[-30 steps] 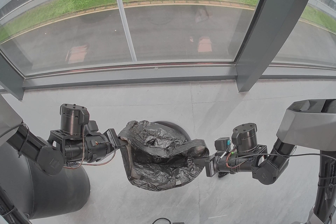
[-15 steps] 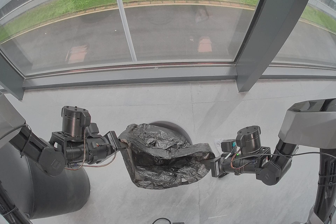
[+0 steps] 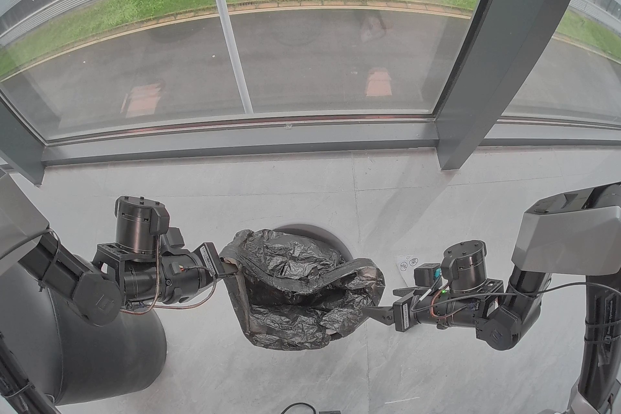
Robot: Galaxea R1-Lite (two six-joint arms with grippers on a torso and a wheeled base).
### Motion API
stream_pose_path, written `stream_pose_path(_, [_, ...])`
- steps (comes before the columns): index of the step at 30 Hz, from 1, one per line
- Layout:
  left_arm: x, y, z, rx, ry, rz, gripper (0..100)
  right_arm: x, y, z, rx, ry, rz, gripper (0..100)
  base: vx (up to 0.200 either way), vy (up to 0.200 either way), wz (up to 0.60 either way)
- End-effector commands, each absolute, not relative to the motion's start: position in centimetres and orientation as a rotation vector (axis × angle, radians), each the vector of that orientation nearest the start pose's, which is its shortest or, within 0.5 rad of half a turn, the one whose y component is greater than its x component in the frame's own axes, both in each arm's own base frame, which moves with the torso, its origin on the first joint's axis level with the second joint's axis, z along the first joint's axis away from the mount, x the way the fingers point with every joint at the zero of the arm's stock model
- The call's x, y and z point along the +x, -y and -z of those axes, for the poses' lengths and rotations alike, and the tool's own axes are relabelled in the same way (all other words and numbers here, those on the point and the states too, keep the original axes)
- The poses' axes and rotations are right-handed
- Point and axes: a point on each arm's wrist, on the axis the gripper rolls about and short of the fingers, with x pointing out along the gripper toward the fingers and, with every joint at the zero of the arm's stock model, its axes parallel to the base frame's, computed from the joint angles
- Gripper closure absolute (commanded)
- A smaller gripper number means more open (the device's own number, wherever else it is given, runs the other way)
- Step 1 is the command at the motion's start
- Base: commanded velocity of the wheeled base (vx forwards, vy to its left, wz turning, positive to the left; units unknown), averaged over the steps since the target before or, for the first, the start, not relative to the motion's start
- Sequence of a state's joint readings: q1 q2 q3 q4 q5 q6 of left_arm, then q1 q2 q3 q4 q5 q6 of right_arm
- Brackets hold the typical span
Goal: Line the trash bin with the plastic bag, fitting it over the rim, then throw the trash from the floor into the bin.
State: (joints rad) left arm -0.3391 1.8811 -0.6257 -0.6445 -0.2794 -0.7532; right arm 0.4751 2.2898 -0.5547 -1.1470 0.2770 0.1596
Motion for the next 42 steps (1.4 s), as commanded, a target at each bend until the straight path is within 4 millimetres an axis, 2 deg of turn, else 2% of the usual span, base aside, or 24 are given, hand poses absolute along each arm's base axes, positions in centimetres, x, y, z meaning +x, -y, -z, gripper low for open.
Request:
stream_pose_path(1, [28.1, 10.7, -8.5, -0.686, -0.813, 0.339, 100, 28.3, -15.3, 1.4, 0.088, -0.653, -0.683, 0, 0.000, 0.000, 0.00])
stream_pose_path(5, [28.1, 10.7, -8.5, -0.686, -0.812, 0.340, 100, 27.8, -15.2, 0.3, 0.093, -0.603, -0.694, 0, 0.000, 0.000, 0.00])
stream_pose_path(8, [28.1, 10.7, -8.6, -0.686, -0.809, 0.341, 100, 27.0, -15.9, -2.4, 0.090, -0.517, -0.734, 0, 0.000, 0.000, 0.00])
stream_pose_path(11, [28.1, 10.7, -8.8, -0.687, -0.805, 0.343, 100, 26.4, -17.8, -4.9, 0.076, -0.424, -0.772, 0, 0.000, 0.000, 0.00])
stream_pose_path(12, [28.1, 10.7, -8.8, -0.687, -0.805, 0.343, 100, 26.4, -17.8, -4.9, 0.076, -0.424, -0.772, 0, 0.000, 0.000, 0.00])
stream_pose_path(13, [28.0, 10.6, -8.9, -0.687, -0.802, 0.345, 100, 26.5, -19.6, -6.1, 0.051, -0.359, -0.762, 0, 0.000, 0.000, 0.00])
stream_pose_path(15, [28.0, 10.6, -9.0, -0.687, -0.799, 0.346, 100, 26.9, -21.2, -6.6, 0.007, -0.323, -0.726, 0, 0.000, 0.000, 0.00])
stream_pose_path(17, [28.0, 10.6, -8.9, -0.687, -0.802, 0.345, 100, 27.3, -23.3, -6.6, -0.066, -0.314, -0.685, 0, 0.000, 0.000, 0.00])
stream_pose_path(22, [27.8, 10.6, -9.0, -0.687, -0.799, 0.346, 100, 27.7, -27.1, -5.2, -0.210, -0.327, -0.744, 0, 0.000, 0.000, 0.00])
stream_pose_path(24, [27.8, 10.5, -9.1, -0.688, -0.796, 0.347, 100, 27.8, -27.6, -5.0, -0.231, -0.328, -0.752, 0, 0.000, 0.000, 0.00])
stream_pose_path(25, [27.7, 10.6, -9.3, -0.686, -0.791, 0.352, 100, 28.0, -28.6, -4.4, -0.278, -0.336, -0.760, 0, 0.000, 0.000, 0.00])
stream_pose_path(27, [27.7, 10.6, -9.4, -0.687, -0.788, 0.353, 100, 28.1, -29.1, -4.1, -0.297, -0.344, -0.753, 0, 0.000, 0.000, 0.00])
stream_pose_path(30, [27.6, 10.5, -9.5, -0.687, -0.783, 0.355, 100, 28.0, -31.2, -2.5, -0.366, -0.350, -0.718, 0, 0.000, 0.000, 0.00])
stream_pose_path(38, [27.6, 10.5, -9.5, -0.687, -0.785, 0.355, 100, 28.1, -32.3, -1.6, -0.422, -0.338, -0.684, 0, 0.000, 0.000, 0.00])
stream_pose_path(42, [27.6, 10.6, -9.5, -0.686, -0.785, 0.356, 100, 29.1, -32.3, -0.8, -0.456, -0.329, -0.594, 0, 0.000, 0.000, 0.00])
